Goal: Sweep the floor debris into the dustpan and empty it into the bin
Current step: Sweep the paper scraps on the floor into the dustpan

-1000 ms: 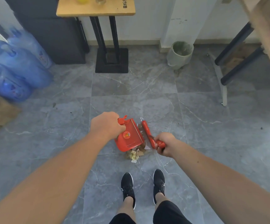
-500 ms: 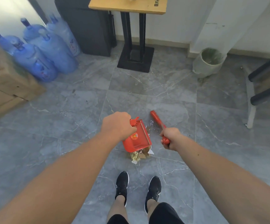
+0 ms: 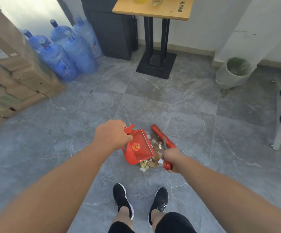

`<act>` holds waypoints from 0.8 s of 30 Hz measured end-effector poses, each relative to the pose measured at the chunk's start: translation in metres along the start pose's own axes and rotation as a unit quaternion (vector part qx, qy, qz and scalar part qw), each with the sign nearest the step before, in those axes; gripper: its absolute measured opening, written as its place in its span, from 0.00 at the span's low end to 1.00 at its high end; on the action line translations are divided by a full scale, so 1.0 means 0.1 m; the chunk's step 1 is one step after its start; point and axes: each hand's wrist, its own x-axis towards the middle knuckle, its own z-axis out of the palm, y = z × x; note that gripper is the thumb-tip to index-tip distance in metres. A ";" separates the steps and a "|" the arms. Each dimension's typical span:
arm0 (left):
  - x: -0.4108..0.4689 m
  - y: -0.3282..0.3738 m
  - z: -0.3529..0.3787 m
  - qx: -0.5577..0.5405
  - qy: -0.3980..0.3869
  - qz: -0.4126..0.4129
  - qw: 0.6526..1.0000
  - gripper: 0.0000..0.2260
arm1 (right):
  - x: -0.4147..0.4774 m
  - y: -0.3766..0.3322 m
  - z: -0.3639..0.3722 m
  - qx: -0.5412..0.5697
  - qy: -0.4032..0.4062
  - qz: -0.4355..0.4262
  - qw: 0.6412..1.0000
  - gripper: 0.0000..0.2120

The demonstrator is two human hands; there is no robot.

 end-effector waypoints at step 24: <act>-0.62 -1.56 0.51 -0.021 -0.038 0.014 0.999 0.17 | -0.23 0.38 1.01 -0.120 0.027 0.005 0.992 0.05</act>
